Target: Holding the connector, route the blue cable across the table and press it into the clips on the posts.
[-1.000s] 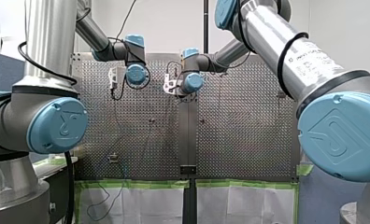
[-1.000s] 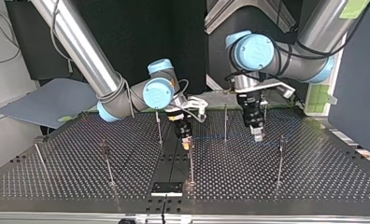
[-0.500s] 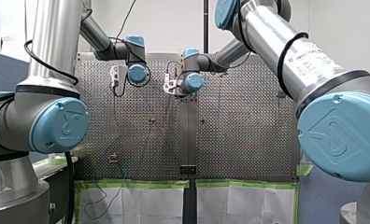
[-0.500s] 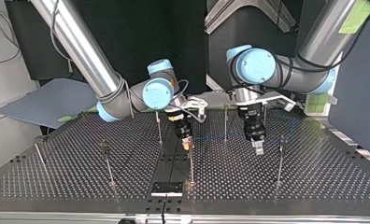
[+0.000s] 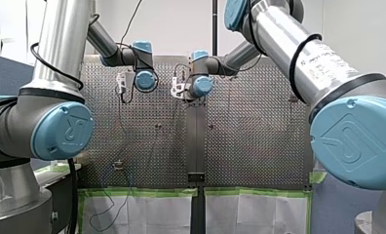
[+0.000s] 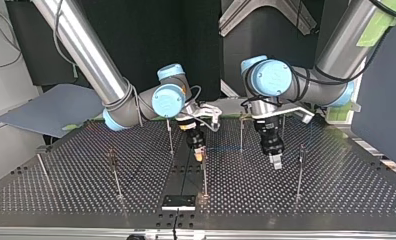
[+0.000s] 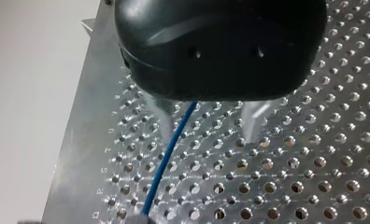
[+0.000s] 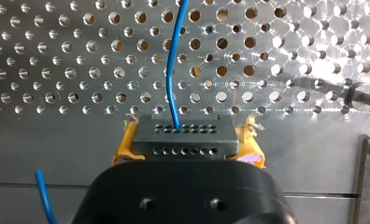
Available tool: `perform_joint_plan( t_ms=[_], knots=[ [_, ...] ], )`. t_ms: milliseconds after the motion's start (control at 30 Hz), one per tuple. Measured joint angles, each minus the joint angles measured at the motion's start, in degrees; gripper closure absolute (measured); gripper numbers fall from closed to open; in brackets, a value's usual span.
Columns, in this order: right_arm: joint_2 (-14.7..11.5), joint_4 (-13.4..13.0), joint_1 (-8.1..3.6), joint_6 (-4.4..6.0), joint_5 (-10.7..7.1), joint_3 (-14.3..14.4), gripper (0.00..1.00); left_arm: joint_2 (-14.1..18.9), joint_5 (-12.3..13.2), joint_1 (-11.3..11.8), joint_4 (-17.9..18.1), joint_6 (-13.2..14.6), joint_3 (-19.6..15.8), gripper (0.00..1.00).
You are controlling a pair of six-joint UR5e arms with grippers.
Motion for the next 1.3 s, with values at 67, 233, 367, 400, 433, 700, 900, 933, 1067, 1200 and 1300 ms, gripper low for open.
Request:
perform_joint_plan(
  t_ms=[67,233,367,400,433,700,900,933,1067,1200,1300],
  knots=[
    [0.0,0.0,0.00,0.01,0.00,0.0,1.00,0.1,-0.3,0.0,0.0,-0.6,0.0,0.88],
    [0.0,0.0,0.00,-0.03,-0.12,0.0,1.00,0.3,-0.5,-0.1,-0.6,-0.9,0.0,1.00],
    [0.0,0.0,0.00,0.00,-0.16,0.0,1.00,0.5,-0.6,-0.1,-1.5,-1.0,0.0,1.00],
    [0.0,0.0,0.00,0.01,-0.17,0.0,1.00,0.5,-0.6,-0.1,-1.8,-1.0,0.0,1.00],
    [0.0,0.0,0.00,0.01,-0.17,0.0,1.00,0.5,-0.6,-0.2,-2.0,-1.0,-0.1,1.00],
    [0.0,0.6,-0.08,-0.04,-0.29,0.4,1.00,0.6,-0.6,-0.6,-3.8,-0.4,-1.2,1.00],
    [0.0,0.9,-0.09,-0.10,-0.25,2.1,1.00,0.6,-0.9,-0.6,-3.2,-0.2,-2.3,1.00],
    [-0.1,0.9,-0.08,-0.11,-0.25,2.5,1.00,0.6,-0.9,-0.6,-2.9,-0.2,-2.7,1.00],
    [-0.1,1.1,0.03,-0.23,-0.26,3.7,1.00,0.6,-0.8,-0.4,-1.0,-0.7,-4.6,1.00],
    [-0.2,1.3,0.36,-0.52,-0.26,4.5,1.00,0.5,-0.6,-0.2,1.1,-1.6,-6.7,1.00],
    [-0.2,1.4,0.57,-0.63,-0.26,5.2,1.00,0.3,0.0,0.0,2.6,-2.0,-8.2,1.00]
  ],
)
